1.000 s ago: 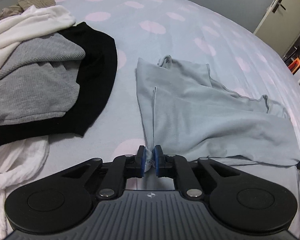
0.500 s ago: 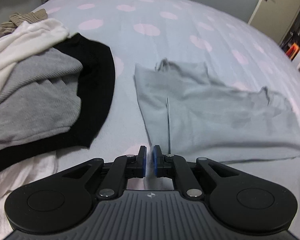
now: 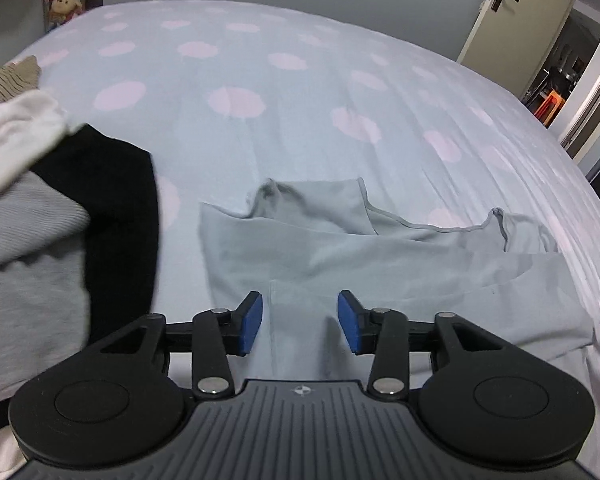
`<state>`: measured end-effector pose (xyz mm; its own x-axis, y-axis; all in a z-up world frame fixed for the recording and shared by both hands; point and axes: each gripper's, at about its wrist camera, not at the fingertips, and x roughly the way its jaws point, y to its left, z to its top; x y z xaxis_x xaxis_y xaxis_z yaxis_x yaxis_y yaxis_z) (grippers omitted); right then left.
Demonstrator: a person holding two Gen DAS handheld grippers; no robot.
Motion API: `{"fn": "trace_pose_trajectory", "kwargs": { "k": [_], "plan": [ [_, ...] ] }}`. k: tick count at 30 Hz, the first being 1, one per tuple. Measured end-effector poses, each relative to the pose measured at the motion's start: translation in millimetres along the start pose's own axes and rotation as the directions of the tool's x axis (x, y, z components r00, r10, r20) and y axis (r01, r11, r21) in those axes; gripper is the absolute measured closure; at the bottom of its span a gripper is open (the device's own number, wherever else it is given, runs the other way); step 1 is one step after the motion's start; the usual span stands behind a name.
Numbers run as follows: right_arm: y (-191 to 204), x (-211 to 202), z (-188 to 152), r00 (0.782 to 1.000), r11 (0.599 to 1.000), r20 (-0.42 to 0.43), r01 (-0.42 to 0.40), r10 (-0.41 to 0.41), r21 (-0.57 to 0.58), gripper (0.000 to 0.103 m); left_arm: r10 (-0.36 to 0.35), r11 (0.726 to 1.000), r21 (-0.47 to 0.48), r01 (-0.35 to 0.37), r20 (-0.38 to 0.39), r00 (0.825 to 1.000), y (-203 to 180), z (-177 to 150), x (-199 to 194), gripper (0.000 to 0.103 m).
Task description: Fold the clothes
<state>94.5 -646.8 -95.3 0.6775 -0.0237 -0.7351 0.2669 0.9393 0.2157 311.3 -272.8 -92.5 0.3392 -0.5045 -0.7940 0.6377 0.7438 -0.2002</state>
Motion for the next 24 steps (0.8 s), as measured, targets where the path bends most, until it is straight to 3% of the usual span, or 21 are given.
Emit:
{"fn": "trace_pose_trajectory", "kwargs": {
  "k": [2, 3, 7, 13, 19, 24],
  "plan": [
    [-2, 3, 1, 1.0, 1.0, 0.001, 0.003, -0.003, 0.005, 0.057, 0.03, 0.999, 0.027, -0.03, 0.001, 1.0, -5, -3, 6, 0.097],
    [-3, 4, 1, 1.0, 1.0, 0.0, 0.008, -0.008, 0.003, 0.057, 0.032, 0.999, 0.039, -0.033, 0.013, 0.999, -7, -5, 6, 0.099],
    [-14, 8, -2, 1.0, 0.999, -0.008, 0.029, -0.029, 0.021, 0.057, 0.013, 0.997, 0.073, -0.019, 0.081, 0.997, -11, -8, -12, 0.1],
    [-30, 8, -8, 0.999, 0.995, 0.01, 0.032, -0.033, 0.089, 0.057, -0.009, 0.996, 0.083, -0.008, 0.194, 0.981, -12, 14, -54, 0.1],
    [-32, 9, -9, 1.0, 0.995, 0.017, 0.017, -0.019, 0.098, 0.056, 0.087, 0.995, 0.04, -0.092, 0.105, 0.991, 11, 18, -30, 0.1],
    [-30, 8, -9, 1.0, 0.996, 0.02, -0.007, 0.006, 0.093, 0.058, 0.061, 0.997, -0.041, -0.058, 0.084, 0.995, 28, 0, -18, 0.097]
  ]
}}
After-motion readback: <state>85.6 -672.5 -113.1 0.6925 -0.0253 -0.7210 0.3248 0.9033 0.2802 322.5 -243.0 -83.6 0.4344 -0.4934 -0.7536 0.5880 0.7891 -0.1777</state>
